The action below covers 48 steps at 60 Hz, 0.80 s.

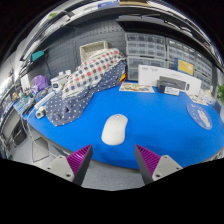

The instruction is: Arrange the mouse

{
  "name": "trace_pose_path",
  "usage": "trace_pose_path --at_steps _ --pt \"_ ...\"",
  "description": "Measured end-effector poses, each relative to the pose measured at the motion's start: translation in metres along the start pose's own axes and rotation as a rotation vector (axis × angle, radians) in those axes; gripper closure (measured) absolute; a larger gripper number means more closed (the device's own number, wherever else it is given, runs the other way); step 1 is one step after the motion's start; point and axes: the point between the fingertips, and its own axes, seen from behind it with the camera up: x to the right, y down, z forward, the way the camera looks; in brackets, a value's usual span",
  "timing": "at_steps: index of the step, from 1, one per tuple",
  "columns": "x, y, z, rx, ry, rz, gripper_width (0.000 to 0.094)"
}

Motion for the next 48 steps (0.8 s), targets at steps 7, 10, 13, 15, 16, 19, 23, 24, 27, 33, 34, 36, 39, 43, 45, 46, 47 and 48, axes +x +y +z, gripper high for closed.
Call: trace_pose_path --at_steps 7,10,13,15,16,19,23,24,27,33,34,36,39,43,45,46,47,48 --pt "-0.008 -0.018 0.035 -0.002 0.028 0.024 0.0082" --pt "-0.010 -0.025 0.048 -0.006 0.037 0.035 0.0097" --pt "-0.010 -0.028 0.061 -0.022 0.049 0.048 0.0110" --pt "-0.007 -0.035 0.067 -0.011 0.069 0.047 0.0126" --pt "-0.005 -0.037 0.070 -0.012 0.078 0.049 0.0146" --pt "-0.001 -0.041 0.077 -0.017 0.105 0.060 0.0203" --pt "0.008 -0.042 0.081 -0.044 0.148 0.073 0.0340" --pt "0.011 -0.043 0.081 -0.048 0.159 0.073 0.0423" --pt "0.012 -0.042 0.082 -0.055 0.159 0.086 0.0426" --pt "0.012 -0.040 0.082 -0.068 0.160 0.080 0.0494" --pt "0.012 -0.040 0.082 -0.073 0.160 0.078 0.0509" --pt "0.012 -0.039 0.082 -0.081 0.158 0.072 0.0552" --pt "0.013 -0.038 0.081 -0.100 0.150 0.060 0.0591" --pt "0.013 -0.039 0.082 -0.104 0.145 0.069 0.0592" --pt "0.013 -0.039 0.083 -0.106 0.146 0.065 0.0593" --pt "0.013 -0.039 0.082 -0.107 0.146 0.059 0.0592" --pt "0.013 -0.038 0.082 -0.109 0.145 0.060 0.0591" --pt "0.013 -0.038 0.082 -0.111 0.144 0.066 0.0592"
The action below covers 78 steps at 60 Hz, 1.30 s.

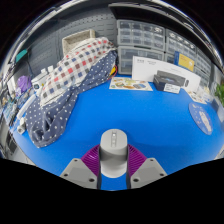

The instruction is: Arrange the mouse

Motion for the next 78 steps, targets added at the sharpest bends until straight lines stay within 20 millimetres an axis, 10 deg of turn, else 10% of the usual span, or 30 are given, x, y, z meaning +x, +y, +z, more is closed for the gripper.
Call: trace_pose_path --at_steps 9,17,28,38,45,56,67,78 --pt "0.004 -0.017 -0.006 -0.016 -0.040 -0.007 0.0593" --pt "0.032 -0.112 -0.040 0.131 -0.070 -0.008 0.0592" --pt "0.148 -0.236 -0.107 0.326 -0.022 -0.026 0.0591" --pt "0.282 -0.284 -0.133 0.395 0.072 -0.041 0.0591" --pt "0.360 -0.273 -0.109 0.351 0.114 -0.014 0.0593" --pt "0.428 -0.188 -0.032 0.148 0.130 0.011 0.0595" --pt "0.443 -0.108 0.024 -0.006 0.108 0.061 0.0592" --pt "0.439 -0.073 0.046 -0.034 0.067 0.104 0.0577"
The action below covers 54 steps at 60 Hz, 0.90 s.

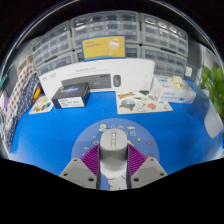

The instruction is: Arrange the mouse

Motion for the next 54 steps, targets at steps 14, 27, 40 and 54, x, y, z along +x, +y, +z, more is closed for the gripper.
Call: trace_pose_path --at_steps 14,27,40,54 --pt "0.001 0.001 0.001 -0.024 0.008 -0.036 0.0480" --pt "0.008 -0.001 -0.008 -0.133 0.070 -0.122 0.0048" --pt "-0.004 -0.076 -0.066 0.000 0.065 -0.110 0.0064" --pt "-0.023 -0.145 -0.129 0.153 0.027 -0.053 0.0064"
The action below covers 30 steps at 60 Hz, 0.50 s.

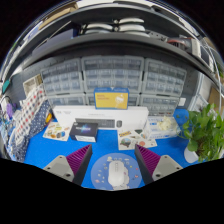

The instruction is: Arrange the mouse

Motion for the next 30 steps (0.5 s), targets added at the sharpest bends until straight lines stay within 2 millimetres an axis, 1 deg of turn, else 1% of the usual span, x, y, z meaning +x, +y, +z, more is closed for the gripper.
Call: trace_pose_path --at_steps 5,12,30 --pt "-0.007 -0.014 -0.011 0.023 -0.010 0.009 0.0066" --pt "-0.011 -0.021 -0.022 0.037 -0.002 0.002 0.0067" --pt "-0.030 -0.019 -0.035 0.030 -0.014 -0.006 0.0067"
